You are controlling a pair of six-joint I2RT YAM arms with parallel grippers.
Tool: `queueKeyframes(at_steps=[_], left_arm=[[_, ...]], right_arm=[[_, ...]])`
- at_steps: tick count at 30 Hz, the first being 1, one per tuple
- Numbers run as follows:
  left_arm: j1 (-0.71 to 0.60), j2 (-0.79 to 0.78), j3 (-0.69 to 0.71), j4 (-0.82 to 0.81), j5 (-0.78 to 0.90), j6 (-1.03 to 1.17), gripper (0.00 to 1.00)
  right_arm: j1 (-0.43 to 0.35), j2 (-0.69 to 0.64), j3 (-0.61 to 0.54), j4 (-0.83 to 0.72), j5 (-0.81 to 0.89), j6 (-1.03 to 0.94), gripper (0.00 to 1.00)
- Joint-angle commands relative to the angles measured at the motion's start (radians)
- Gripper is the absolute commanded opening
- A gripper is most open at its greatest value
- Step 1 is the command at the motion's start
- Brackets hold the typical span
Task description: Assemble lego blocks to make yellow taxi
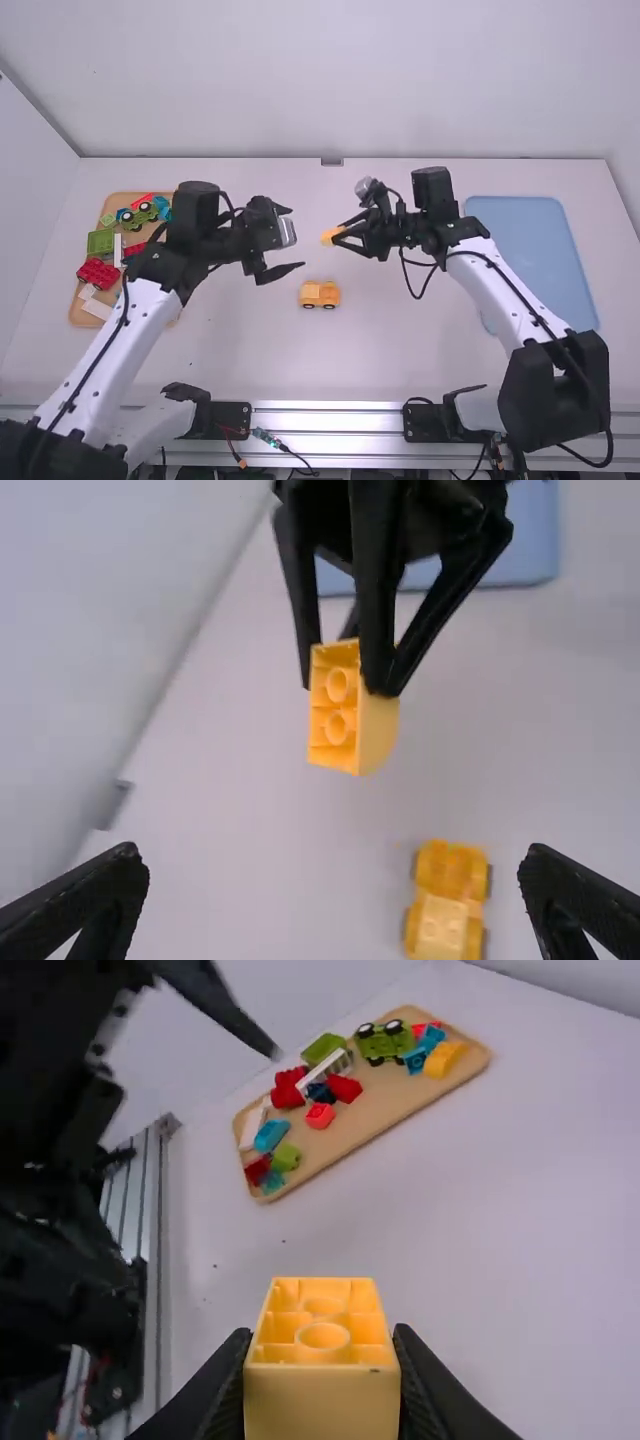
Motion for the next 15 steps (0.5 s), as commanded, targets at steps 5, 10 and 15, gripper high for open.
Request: queueKeyframes(at_steps=[5, 10, 15], left_arm=[[-0.075, -0.047, -0.131, 0.153, -0.143, -0.044, 0.99], [-0.089, -0.047, -0.196, 0.252, -0.137, -0.036, 0.99], [-0.094, -0.047, -0.242, 0.328, -0.139, -0.041, 0.99]], right_arm=[[-0.002, 0.065, 0.024, 0.039, -0.092, 0.184, 0.17], [-0.002, 0.070, 0.024, 0.041, -0.092, 0.230, 0.19], [-0.002, 0.070, 0.023, 0.131, -0.084, 0.383, 0.11]])
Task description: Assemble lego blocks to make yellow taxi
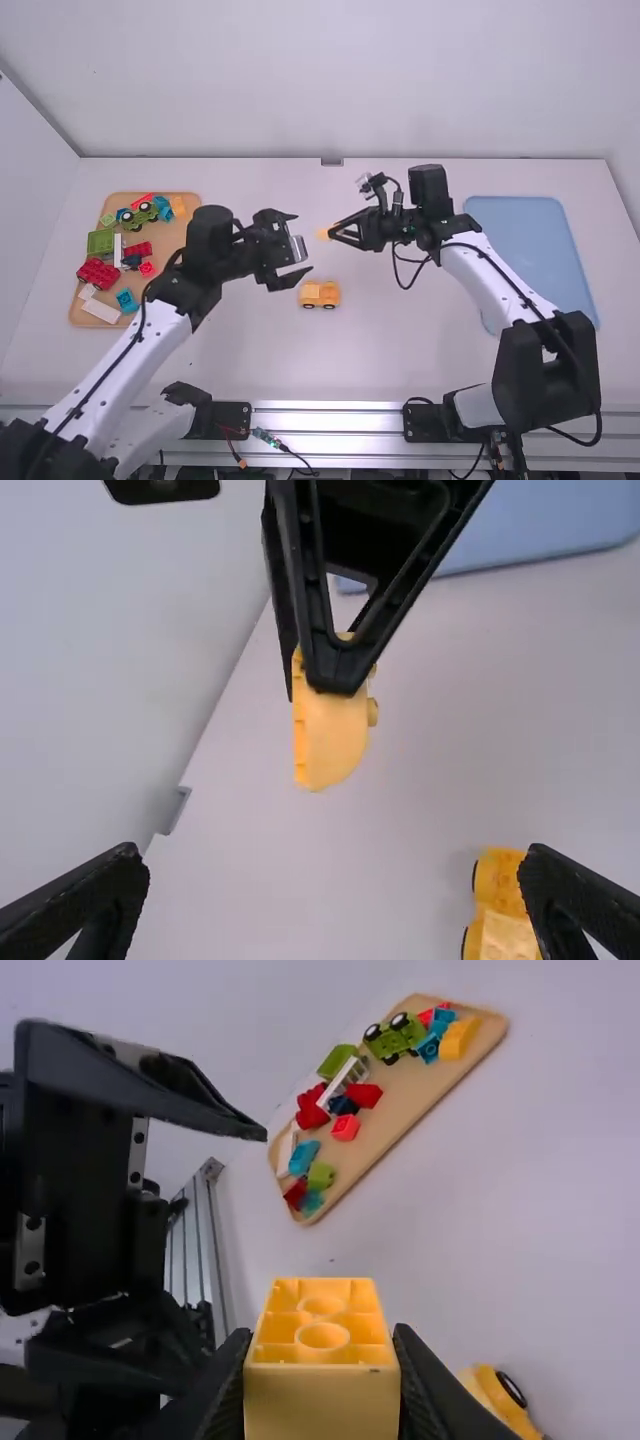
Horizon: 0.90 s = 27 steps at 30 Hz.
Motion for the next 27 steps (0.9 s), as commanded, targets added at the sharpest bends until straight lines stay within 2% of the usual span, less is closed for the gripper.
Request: queueKeyframes(at_steps=[1, 8, 13, 20, 27], left_arm=[[-0.015, -0.003, -0.030, 0.037, -0.006, -0.011, 0.99], [-0.106, -0.003, -0.142, 0.315, -0.214, -0.054, 0.99], [-0.163, -0.003, -0.195, 0.444, -0.344, -0.091, 0.99], [-0.178, 0.004, -0.228, 0.559, -0.391, -0.097, 0.99], [-0.270, 0.064, -0.277, 0.738, -0.646, -0.006, 0.99]], right_arm=[[0.001, 0.005, 0.023, 0.036, -0.016, 0.140, 0.11], [0.001, 0.005, 0.023, 0.113, 0.049, 0.344, 0.09], [0.000, 0.005, 0.023, 0.171, 0.069, 0.448, 0.06], [0.000, 0.005, 0.023, 0.196, 0.082, 0.508, 0.04], [-0.013, 0.005, 0.023, 0.199, 0.082, 0.533, 0.04]])
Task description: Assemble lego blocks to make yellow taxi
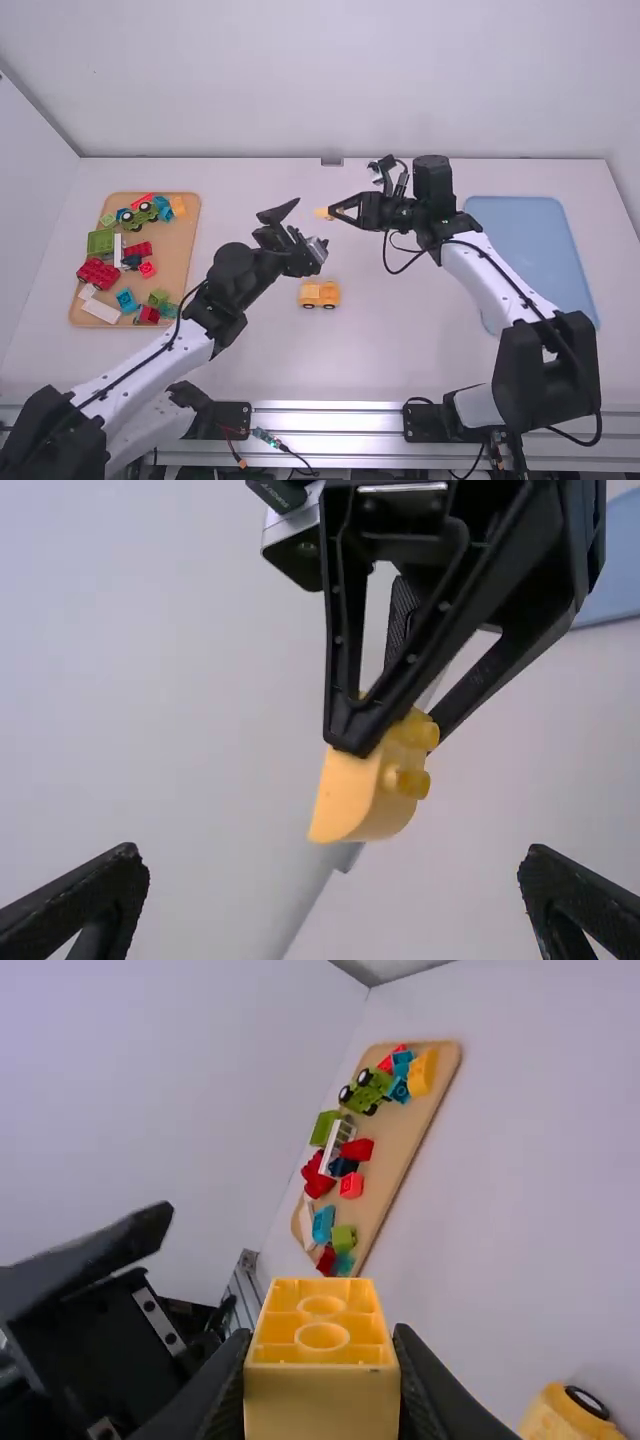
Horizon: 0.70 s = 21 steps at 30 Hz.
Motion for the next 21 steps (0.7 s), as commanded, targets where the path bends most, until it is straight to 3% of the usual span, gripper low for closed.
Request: queueKeyframes(at_steps=[1, 8, 14, 21], left_arm=[[-0.055, 0.037, -0.026, 0.039, -0.172, 0.057, 0.99], [-0.119, 0.160, -0.028, 0.218, -0.362, 0.160, 0.99], [-0.164, 0.338, -0.028, 0.499, -0.531, 0.276, 0.99], [-0.190, 0.527, -0.027, 0.817, -0.591, 0.415, 0.99]], right_arm=[[-0.009, 0.005, 0.023, 0.003, -0.003, 0.019, 0.04], [-0.032, 0.005, 0.023, 0.074, -0.052, 0.045, 0.06], [-0.033, 0.005, 0.023, 0.074, -0.051, 0.044, 0.07], [-0.031, 0.005, 0.023, 0.076, -0.022, 0.040, 0.10]])
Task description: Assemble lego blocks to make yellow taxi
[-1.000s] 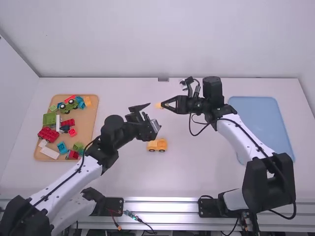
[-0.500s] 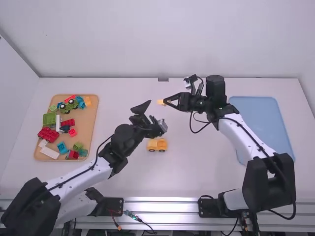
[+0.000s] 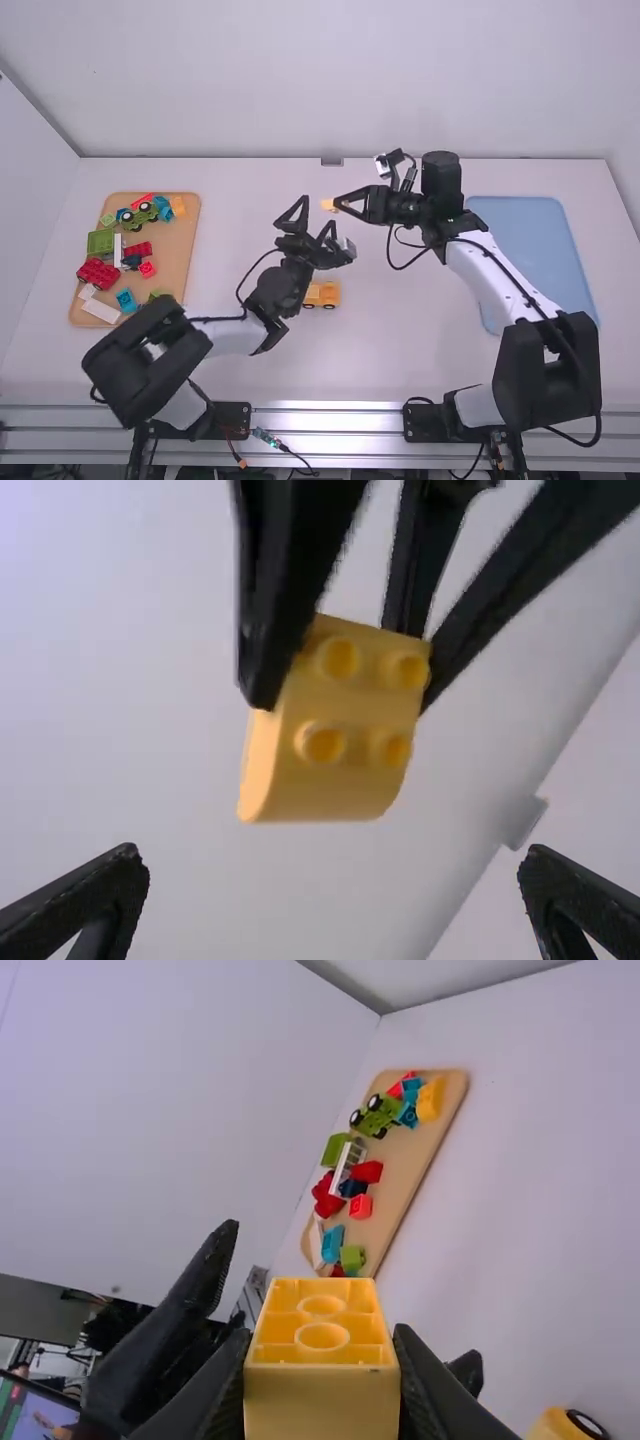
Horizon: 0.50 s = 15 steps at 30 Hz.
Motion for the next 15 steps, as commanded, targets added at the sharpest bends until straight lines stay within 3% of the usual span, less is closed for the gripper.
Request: queueKeyframes(at_steps=[1, 15], left_arm=[[-0.003, 0.053, 0.003, 0.052, -0.056, 0.071, 0.99], [-0.059, 0.076, 0.027, 0.165, -0.155, 0.173, 0.99]], right_arm=[[0.001, 0.005, 0.023, 0.005, 0.014, 0.000, 0.10], [0.043, 0.005, 0.023, 0.011, 0.072, -0.016, 0.10]])
